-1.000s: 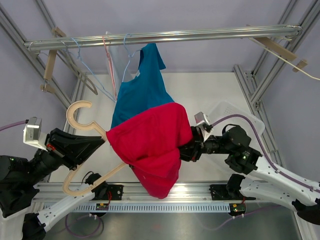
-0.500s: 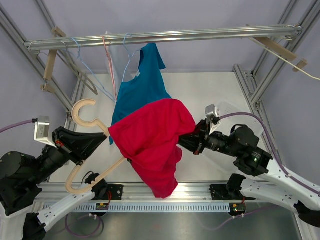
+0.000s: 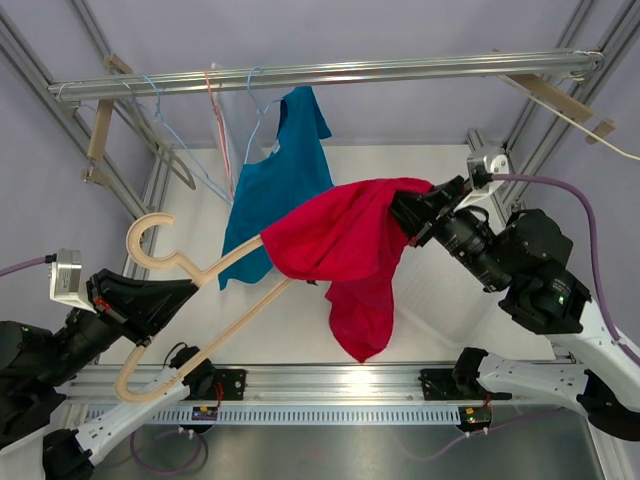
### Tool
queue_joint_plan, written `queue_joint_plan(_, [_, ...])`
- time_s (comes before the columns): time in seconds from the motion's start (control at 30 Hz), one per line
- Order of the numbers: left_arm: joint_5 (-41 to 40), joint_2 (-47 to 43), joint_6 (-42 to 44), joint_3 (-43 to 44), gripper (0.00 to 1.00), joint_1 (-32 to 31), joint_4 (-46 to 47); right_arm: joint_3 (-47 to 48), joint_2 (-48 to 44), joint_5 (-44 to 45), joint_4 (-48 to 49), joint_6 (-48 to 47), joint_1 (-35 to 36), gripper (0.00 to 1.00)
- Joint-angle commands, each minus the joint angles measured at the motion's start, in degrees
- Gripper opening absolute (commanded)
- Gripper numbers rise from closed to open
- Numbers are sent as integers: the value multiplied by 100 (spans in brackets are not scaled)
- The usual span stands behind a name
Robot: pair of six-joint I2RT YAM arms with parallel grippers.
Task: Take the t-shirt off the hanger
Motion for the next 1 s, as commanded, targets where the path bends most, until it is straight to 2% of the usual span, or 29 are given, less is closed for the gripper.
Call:
queue_joint_plan(0.0, [296, -100, 127, 164, 0, 8, 12, 1025, 467, 1308, -194, -818, -32, 0])
queue_joint_plan(0.13, [279, -197, 241, 225, 0, 8, -163, 2456, 1188, 1967, -247, -1583, -155, 0])
queue_joint_plan(0.23, [-159, -294, 294, 234, 0, 8, -391, 4395, 1856, 2521, -379, -2365, -199, 0])
queue_joint_plan(0.3, [-406, -338, 355, 225, 0, 8, -454, 4979, 2330, 2733, -475, -2954, -260, 0])
queue_joint_plan(0.33, [-433, -347, 364, 199, 0, 8, -454, 5408, 2462, 2847, -632, -3086, -374, 0])
queue_joint_plan(0.43, [-494, -286, 408, 181, 0, 8, -445, 5894, 2920, 2883, -1080, -3254, -803, 0])
queue_joint_plan(0.5, [-433, -224, 435, 155, 0, 8, -436, 5870, 3052, 2752, -1301, -3027, -1077, 0])
queue_joint_plan(0.63, [-380, -127, 452, 146, 0, 8, -436, 5213, 2764, 2383, -1232, -2403, -1614, 0])
queue_joint_plan(0.83, [-389, -48, 496, 129, 0, 8, -419, 5114, 2754, 2154, -1416, -2253, -2185, 0])
queue_joint_plan(0.97, [-345, 84, 496, 129, 0, 8, -358, 4667, 2570, 1882, -1425, -2033, -2659, 0])
